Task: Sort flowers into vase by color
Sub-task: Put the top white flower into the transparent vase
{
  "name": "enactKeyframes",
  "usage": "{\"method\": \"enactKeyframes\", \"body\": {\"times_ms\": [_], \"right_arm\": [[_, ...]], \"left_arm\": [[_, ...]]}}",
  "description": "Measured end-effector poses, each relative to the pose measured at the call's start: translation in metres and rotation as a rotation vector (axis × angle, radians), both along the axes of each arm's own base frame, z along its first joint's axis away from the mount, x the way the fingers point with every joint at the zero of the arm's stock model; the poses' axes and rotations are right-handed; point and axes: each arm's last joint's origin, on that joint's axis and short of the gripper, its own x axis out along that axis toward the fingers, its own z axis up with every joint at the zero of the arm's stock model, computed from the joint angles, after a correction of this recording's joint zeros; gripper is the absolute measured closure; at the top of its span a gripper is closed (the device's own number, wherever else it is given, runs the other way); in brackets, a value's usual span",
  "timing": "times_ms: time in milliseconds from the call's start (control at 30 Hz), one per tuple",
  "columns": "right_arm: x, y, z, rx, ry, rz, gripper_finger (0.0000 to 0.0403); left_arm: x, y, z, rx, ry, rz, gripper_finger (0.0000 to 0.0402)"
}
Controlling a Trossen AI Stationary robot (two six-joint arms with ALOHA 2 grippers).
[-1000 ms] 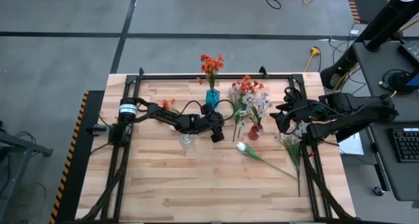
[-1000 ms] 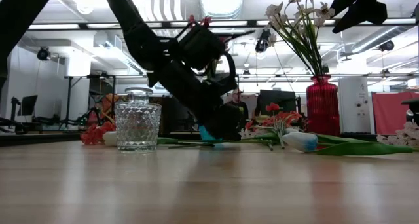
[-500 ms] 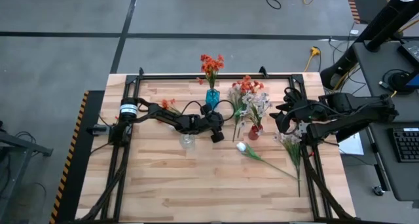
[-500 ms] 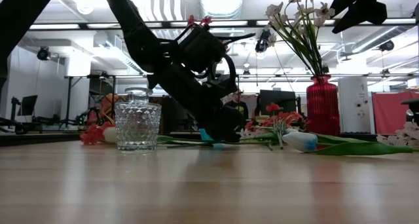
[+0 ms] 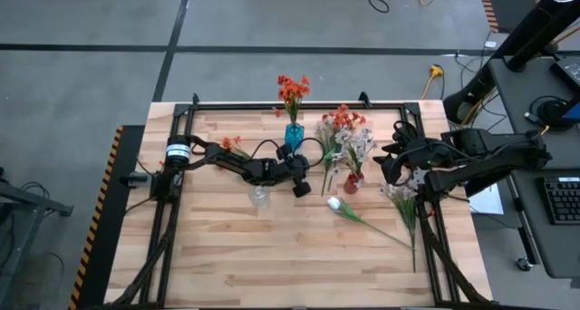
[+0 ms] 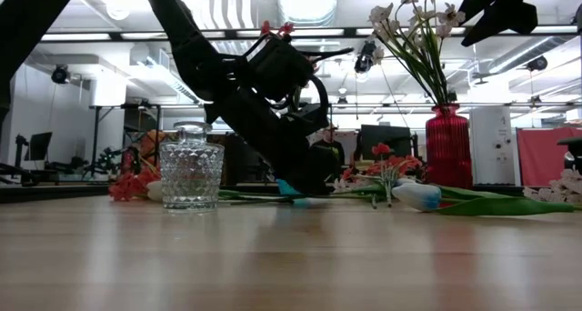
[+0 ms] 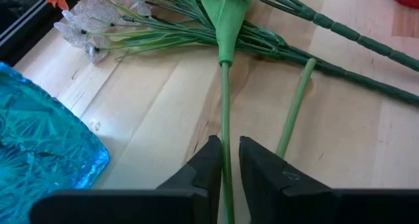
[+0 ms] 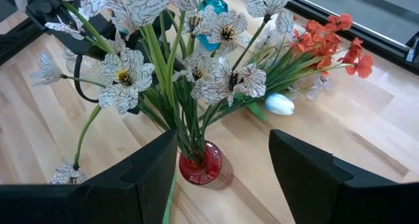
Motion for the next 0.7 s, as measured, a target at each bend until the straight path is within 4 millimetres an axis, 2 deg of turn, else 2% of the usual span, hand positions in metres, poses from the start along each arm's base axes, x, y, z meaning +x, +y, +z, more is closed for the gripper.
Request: {"method": "enactKeyframes", "body": {"times_ms": [267,567,700], "right_arm": [[0.000,0.000,0.000,-0.003,0.001,0.003,0.0170],[0.000,0.000,0.000,-0.004,0.002,0.005,0.0170],[0.000,0.000,0.000,-0.005,0.002,0.005,0.0170]], "left_arm": [[0.000,0.000,0.001,-0.021,-0.020,0.025,0.0366],[-0.002,-0.001,0.020,-0.025,-0.044,0.027,0.0366],[-0.003,-0.002,0.021,-0.079,-0.025,-0.058,0.0366]]}}
